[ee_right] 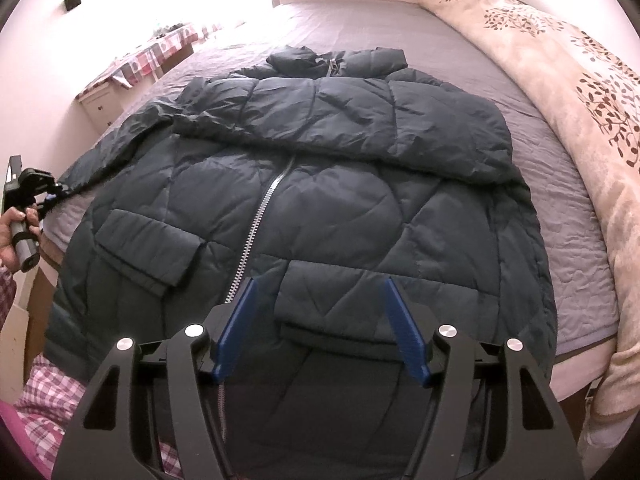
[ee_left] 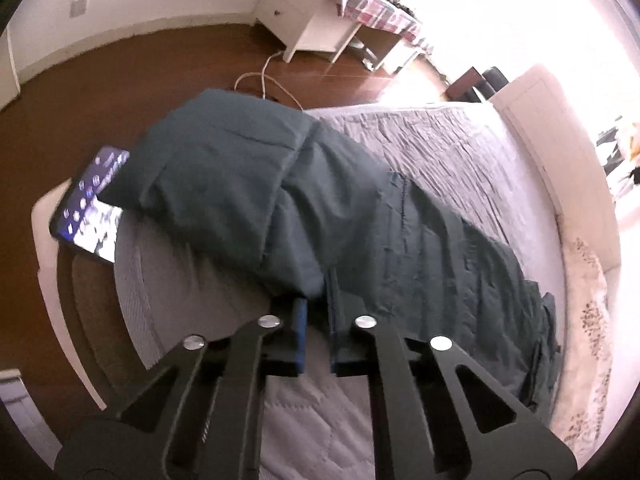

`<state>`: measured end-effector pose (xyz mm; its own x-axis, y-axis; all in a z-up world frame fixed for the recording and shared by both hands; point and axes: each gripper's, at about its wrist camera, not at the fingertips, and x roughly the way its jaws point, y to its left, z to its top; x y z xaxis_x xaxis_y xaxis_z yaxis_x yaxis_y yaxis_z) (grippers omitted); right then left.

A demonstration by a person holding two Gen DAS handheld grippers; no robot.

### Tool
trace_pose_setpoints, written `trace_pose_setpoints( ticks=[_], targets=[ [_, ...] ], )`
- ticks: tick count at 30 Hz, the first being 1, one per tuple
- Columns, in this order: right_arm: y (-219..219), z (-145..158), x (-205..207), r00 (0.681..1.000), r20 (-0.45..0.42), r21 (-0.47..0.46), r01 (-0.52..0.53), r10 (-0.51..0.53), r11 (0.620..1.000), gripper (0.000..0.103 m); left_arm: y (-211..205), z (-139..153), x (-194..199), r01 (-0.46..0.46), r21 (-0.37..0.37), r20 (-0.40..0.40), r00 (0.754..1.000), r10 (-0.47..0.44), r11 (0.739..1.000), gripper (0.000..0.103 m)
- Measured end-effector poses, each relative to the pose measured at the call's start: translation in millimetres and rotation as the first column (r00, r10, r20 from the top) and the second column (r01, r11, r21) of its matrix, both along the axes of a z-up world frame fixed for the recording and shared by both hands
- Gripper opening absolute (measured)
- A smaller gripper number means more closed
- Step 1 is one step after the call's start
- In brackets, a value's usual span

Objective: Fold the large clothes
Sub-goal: 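Lift the sleeve with the left tool, fold it across the body, release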

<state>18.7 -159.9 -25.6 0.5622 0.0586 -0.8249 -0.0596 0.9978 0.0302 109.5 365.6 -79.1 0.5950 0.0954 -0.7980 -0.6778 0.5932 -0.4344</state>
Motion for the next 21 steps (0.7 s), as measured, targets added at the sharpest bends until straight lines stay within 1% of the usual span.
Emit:
trace_pose_setpoints(
  ticks=[1,3,5,7,8,10,12,13,15,16,17,19,21],
  targets=[
    [0,0,0,1.0,0.0,-0.002,0.001,-0.001,1.0,0.065,-1,3,1,0.004,0.021,0.004,1.0,-0.004,1.0,0.004],
    [-1,0,-1,1.0,0.001,-0.003,0.004,-0.004,1.0,0.065,-8,17,2,0.017,0.092,0.024,1.0,-0.019,0.996,0.003],
    [-1,2,-1,1.0,0.006,-0.001,0.006,-0.006,1.0,0.065,-17,38,3,0.041,0.181,0.054,0.997,-0.052,0.983,0.003],
    [-2,3,-2,1.0,0.013,0.0,0.009,-0.009,1.0,0.065,-30,65,3,0.068,0.273,0.095,0.991,-0.097,0.96,0.003],
    [-3,4,-3,1.0,0.018,0.002,0.011,-0.011,1.0,0.065,-35,77,3,0.078,0.307,0.11,0.987,-0.117,0.949,0.002],
    [-5,6,-7,0.999,0.029,0.007,0.015,-0.016,1.0,0.065,-52,109,3,0.114,0.401,0.151,0.97,-0.188,0.909,0.002],
    [-9,9,-10,0.999,0.039,0.015,0.021,-0.022,1.0,0.065,-66,135,0,0.142,0.452,0.188,0.95,-0.25,0.88,0.002],
    [-11,10,-12,0.999,0.045,0.02,0.025,-0.026,0.999,0.065,-76,150,0,0.16,0.474,0.212,0.934,-0.288,0.866,0.002],
    [-16,12,-16,0.998,0.058,0.031,0.034,-0.036,0.999,0.065,-101,181,0,0.203,0.523,0.254,0.89,-0.379,0.828,0.002],
    [-18,14,-18,0.997,0.064,0.036,0.039,-0.041,0.999,0.065,-111,191,-1,0.217,0.538,0.266,0.873,-0.409,0.815,0.002],
    [-21,15,-20,0.996,0.071,0.042,0.044,-0.047,0.998,0.065,-127,205,-2,0.24,0.557,0.284,0.844,-0.454,0.795,0.002],
    [-26,18,-25,0.995,0.085,0.051,0.053,-0.057,0.997,0.065,-154,225,-3,0.283,0.58,0.304,0.795,-0.525,0.764,0.002],
    [-32,20,-29,0.993,0.097,0.06,0.063,-0.069,0.996,0.065,-188,240,-3,0.341,0.599,0.314,0.733,-0.603,0.725,0.002]
  ],
)
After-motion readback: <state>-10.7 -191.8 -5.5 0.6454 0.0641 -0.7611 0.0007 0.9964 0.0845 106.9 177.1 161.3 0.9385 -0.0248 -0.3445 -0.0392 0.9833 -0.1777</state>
